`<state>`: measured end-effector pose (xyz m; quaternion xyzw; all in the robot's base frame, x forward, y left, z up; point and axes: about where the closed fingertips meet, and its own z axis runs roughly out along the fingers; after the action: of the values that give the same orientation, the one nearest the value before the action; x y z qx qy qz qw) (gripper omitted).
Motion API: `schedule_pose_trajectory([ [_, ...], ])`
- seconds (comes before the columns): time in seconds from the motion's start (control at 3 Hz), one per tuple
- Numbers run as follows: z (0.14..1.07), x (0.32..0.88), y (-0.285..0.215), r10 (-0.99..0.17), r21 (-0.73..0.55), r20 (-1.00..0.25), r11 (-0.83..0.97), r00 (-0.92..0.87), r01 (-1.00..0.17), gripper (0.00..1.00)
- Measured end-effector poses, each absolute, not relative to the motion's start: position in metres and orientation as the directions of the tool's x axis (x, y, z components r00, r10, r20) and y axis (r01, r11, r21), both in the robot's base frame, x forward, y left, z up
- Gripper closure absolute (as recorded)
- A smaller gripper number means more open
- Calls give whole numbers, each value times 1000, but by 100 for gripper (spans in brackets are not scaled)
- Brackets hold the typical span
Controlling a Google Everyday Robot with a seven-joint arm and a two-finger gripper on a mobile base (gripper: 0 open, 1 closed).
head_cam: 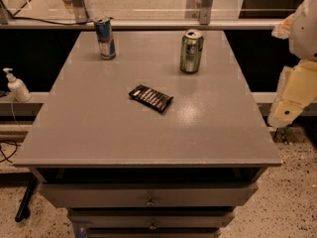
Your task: Knock green can over
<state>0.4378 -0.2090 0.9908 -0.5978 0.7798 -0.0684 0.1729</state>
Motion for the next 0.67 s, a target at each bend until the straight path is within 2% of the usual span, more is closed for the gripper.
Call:
schedule_pose_trajectory([
  [0.67, 992, 452, -214, -945, -322, -236, 295, -226, -899, 0],
])
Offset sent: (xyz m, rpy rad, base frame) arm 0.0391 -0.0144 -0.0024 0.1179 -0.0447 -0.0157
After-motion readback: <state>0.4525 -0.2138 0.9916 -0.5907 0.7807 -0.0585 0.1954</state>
